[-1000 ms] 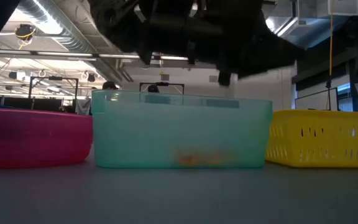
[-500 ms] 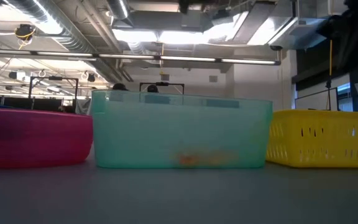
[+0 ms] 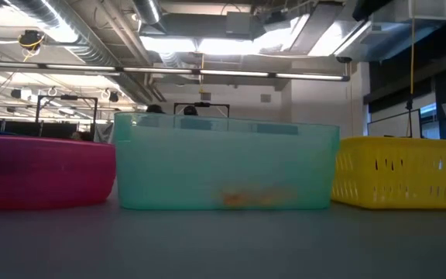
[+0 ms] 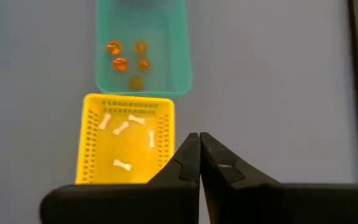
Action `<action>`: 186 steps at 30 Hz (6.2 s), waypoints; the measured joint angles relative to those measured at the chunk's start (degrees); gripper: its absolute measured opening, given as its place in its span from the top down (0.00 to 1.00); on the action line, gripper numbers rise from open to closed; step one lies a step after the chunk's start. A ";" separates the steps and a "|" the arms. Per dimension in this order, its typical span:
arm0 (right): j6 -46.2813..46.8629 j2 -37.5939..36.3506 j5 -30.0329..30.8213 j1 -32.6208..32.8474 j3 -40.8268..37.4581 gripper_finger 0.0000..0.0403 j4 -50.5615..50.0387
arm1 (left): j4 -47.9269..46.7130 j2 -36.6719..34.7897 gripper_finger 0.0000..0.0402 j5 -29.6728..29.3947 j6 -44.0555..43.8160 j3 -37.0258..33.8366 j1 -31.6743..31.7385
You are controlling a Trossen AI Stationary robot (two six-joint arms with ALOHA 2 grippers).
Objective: Sort Halloween decoration
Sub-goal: Return to Home Position
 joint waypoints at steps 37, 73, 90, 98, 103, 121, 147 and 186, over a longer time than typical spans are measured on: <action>8.59 -55.58 6.09 -1.55 -42.58 0.99 30.73 | 5.37 -58.52 1.00 -14.06 -13.53 -55.78 -15.35; -2.13 -63.80 -0.10 -1.57 -60.09 0.99 54.13 | 12.20 -71.08 1.00 0.79 3.75 -64.57 5.07; -5.71 -62.68 -0.17 -1.70 -60.17 0.99 56.24 | 11.35 -71.08 1.00 6.95 -1.05 -64.57 13.07; -6.01 -61.31 -8.85 -10.72 -63.37 0.99 56.48 | 11.32 -71.08 1.00 7.24 -1.89 -64.57 13.11; -3.57 -61.47 -14.89 -17.13 -63.48 0.99 53.63 | 10.86 -71.08 1.00 7.22 -2.46 -64.57 13.11; -5.04 -61.44 -21.50 -24.06 -63.48 0.99 42.32 | 1.39 -71.08 1.00 6.82 -5.85 -64.57 13.09; -6.38 -61.42 -18.85 -24.04 -63.47 0.99 35.61 | -2.42 -71.07 1.00 7.22 -6.92 -64.57 13.07; -6.74 -66.39 -15.80 -24.13 -71.92 0.99 58.74 | -2.18 -71.05 1.00 7.21 -6.92 -64.57 13.06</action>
